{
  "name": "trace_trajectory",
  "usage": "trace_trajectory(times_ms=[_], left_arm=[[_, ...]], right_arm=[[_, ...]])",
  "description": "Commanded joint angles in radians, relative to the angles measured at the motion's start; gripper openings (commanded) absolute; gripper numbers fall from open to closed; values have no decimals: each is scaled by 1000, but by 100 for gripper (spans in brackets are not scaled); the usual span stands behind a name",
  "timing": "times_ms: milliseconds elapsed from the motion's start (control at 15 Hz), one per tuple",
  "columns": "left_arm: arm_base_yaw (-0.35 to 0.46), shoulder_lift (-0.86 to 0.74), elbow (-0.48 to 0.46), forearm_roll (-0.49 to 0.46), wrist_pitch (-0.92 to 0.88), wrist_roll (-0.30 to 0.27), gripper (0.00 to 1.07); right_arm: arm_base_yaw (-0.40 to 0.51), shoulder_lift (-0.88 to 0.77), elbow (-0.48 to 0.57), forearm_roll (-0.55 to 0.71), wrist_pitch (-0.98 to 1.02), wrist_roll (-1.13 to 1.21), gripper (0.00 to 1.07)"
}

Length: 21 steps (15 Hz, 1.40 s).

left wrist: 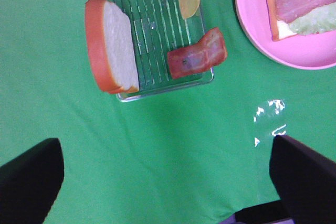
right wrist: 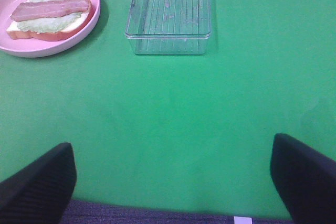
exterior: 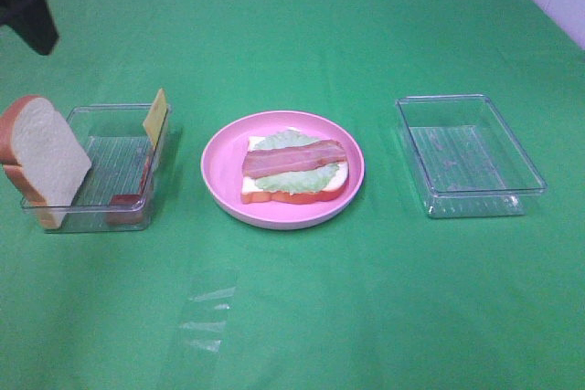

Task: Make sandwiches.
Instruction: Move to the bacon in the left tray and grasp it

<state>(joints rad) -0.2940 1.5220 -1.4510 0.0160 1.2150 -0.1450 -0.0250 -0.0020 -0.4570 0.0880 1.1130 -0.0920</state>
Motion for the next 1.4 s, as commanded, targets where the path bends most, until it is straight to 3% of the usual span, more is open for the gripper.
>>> trace_trajectory(times_ms=[67,333,867,1400], left_arm=[[-59,144,-69,5,99,-78,102],[-71,315,-77,-25,96,-121,102],[-94,506,-80,-48,-70,-88,102],[-94,583,-100,-92,-178,-49,102]], right_arm=[[0,-32,3,5,-5,0,97],[0,-32,3,5,-5,0,97],[-1,-32,3,10,-5,0,97],[-1,-32,3,11,-5,0,97]])
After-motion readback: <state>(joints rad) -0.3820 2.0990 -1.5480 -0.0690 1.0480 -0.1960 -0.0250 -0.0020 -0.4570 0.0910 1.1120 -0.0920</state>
